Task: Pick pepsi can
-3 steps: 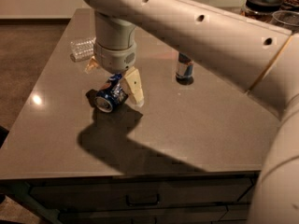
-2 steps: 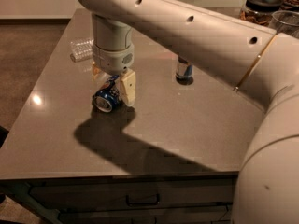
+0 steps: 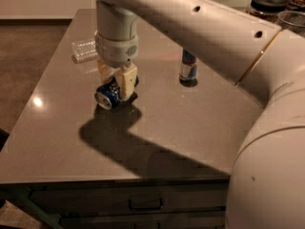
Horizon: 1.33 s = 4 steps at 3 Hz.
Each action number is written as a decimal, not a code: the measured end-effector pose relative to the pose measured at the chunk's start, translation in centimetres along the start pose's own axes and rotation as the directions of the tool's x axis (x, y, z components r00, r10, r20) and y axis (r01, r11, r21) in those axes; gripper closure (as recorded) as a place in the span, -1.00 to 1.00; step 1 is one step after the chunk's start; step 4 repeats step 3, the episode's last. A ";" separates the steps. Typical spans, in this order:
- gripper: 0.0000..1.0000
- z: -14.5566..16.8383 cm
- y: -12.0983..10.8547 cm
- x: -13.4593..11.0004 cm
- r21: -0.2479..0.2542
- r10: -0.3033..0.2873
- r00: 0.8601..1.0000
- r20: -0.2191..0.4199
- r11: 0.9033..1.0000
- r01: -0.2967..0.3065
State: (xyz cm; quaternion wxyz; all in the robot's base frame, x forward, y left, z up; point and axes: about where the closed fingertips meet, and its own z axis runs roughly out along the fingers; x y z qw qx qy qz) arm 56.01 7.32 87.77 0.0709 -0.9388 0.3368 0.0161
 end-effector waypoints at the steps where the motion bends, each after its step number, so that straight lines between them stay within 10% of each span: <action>1: 0.99 -2.5 -0.3 0.0 0.041 0.004 1.000 0.028 0.999 -0.005; 2: 1.00 -7.9 -1.1 0.5 0.144 -0.008 0.998 0.056 0.990 0.000; 4: 1.00 -7.8 -2.0 0.5 0.173 -0.009 0.999 0.053 0.985 -0.001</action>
Offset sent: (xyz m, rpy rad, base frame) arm -0.0035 -0.0213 0.0923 0.1077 -0.0001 0.0115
